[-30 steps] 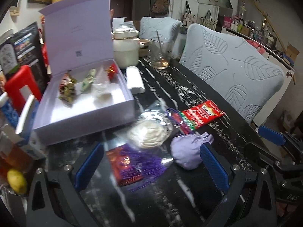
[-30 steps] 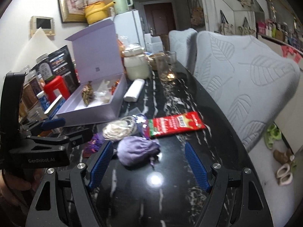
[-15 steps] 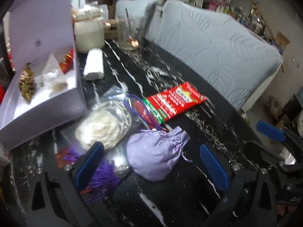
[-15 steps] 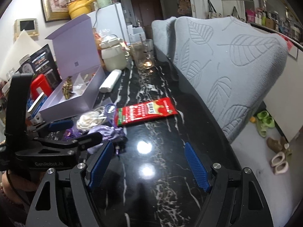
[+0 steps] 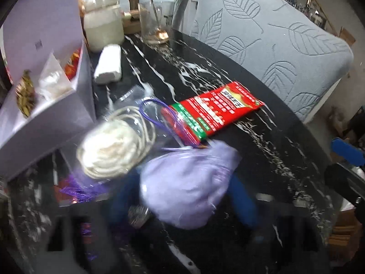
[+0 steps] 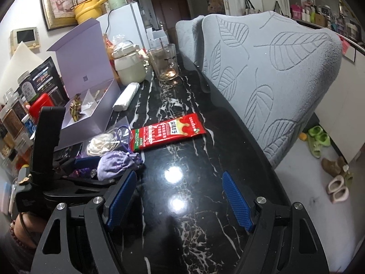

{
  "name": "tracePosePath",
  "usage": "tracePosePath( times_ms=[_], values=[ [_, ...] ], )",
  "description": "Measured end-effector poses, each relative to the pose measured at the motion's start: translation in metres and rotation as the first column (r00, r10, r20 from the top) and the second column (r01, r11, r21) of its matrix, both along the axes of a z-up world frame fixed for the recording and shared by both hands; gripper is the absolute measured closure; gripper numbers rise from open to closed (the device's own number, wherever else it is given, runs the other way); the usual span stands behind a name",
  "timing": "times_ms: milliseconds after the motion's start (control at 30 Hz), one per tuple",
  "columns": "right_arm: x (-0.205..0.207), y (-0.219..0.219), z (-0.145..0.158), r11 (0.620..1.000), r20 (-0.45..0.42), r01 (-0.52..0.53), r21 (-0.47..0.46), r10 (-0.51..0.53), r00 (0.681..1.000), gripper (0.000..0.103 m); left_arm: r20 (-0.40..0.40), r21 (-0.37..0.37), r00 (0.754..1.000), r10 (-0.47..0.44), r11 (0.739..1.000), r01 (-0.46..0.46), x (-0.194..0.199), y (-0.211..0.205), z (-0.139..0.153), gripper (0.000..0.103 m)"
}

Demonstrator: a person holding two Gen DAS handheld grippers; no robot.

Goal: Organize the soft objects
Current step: 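Grasp the lavender drawstring pouch with the left gripper and lift it, then grasp the dark red chocolate packet with the right gripper while the left holds the pouch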

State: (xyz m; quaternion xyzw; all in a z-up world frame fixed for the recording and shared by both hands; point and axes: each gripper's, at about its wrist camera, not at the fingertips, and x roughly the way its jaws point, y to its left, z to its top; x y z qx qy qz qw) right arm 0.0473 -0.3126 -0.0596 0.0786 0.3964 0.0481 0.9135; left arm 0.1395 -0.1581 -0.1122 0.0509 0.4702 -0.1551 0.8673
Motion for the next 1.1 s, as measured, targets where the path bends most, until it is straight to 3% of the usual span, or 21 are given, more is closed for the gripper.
tracePosePath(
  times_ms=[133, 400, 633, 800, 1100],
  values=[
    [-0.002, 0.000, 0.000, 1.000, -0.006, 0.008, 0.014, -0.008, 1.000, 0.025, -0.022, -0.064, 1.000, -0.014, 0.998, 0.012, -0.002, 0.005, 0.005, 0.049],
    [-0.004, 0.005, 0.002, 0.999, -0.009, 0.007, 0.032, -0.007, 1.000, 0.025, 0.103, -0.105, 0.995, 0.002, 0.994, 0.009, -0.031, 0.034, 0.055, 0.049],
    [0.006, 0.032, 0.008, 0.997, 0.006, -0.067, 0.049, 0.066, 0.998, 0.025, 0.172, -0.119, 0.980, 0.102, 0.990, -0.082, -0.048, 0.083, 0.089, 0.049],
    [0.017, 0.064, 0.006, 0.988, -0.001, -0.141, 0.069, 0.142, 0.990, 0.025, 0.188, -0.115, 0.964, 0.187, 0.979, -0.168, -0.063, 0.123, 0.097, 0.049],
    [0.033, 0.141, -0.005, 0.950, -0.024, -0.305, 0.064, 0.307, 0.951, 0.025, 0.164, -0.107, 0.923, 0.349, 0.936, -0.335, -0.082, 0.190, 0.078, 0.049]
  ],
)
